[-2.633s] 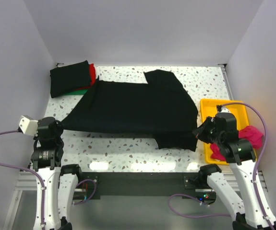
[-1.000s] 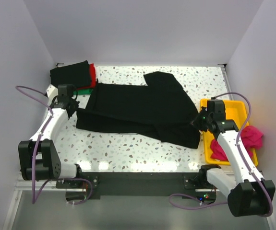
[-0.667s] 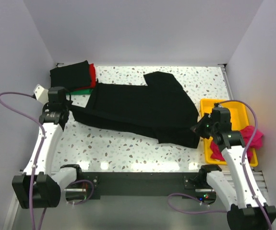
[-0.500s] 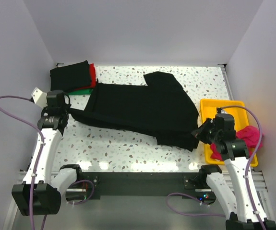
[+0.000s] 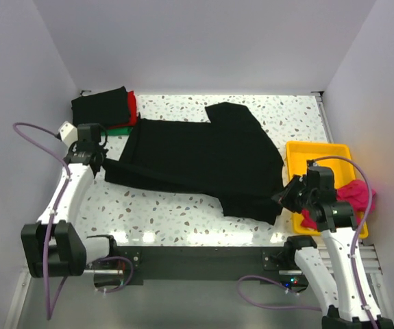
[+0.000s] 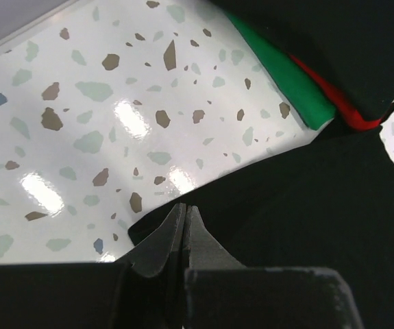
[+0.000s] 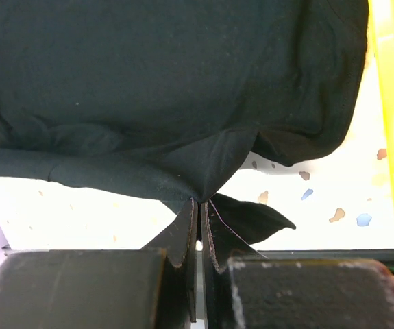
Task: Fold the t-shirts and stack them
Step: Fold the tshirt
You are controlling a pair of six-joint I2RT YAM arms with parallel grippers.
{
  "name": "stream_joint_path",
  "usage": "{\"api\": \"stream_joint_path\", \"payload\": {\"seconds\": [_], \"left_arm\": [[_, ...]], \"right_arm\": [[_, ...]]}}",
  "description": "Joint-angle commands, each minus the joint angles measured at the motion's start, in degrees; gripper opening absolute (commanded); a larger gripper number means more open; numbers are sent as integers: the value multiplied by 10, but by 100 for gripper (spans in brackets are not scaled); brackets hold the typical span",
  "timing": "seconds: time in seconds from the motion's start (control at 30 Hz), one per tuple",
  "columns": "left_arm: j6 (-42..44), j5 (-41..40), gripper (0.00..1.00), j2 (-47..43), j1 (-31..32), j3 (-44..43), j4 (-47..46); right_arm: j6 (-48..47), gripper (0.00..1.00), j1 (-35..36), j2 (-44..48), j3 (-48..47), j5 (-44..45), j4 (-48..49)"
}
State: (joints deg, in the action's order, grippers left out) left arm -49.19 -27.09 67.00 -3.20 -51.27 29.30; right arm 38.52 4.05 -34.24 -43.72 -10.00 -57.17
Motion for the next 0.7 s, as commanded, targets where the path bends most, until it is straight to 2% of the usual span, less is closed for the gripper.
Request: {"api": "stream_joint_path", "payload": {"seconds": [0.0,0.17,0.27,0.43,0.67], "left_arm": [[22,4,0,46,2,-39,-59],[17,18,0,121,2,-71,-71],[16,13,0,126,1,-90,-57],[23,-8,0,71,0,-81,-46],[33,-36,0,-48,-14,-66,1]], "right_arm": [[-9,0,-5,-31,-2,16,18],[-16,0,-5,-97,-9,32,50],[-17,0,-4,-110,-4,31,60],[-15,0,-4,-77,-3,17,42],[-13,0,-5,7,-49,-6,-52]]}}
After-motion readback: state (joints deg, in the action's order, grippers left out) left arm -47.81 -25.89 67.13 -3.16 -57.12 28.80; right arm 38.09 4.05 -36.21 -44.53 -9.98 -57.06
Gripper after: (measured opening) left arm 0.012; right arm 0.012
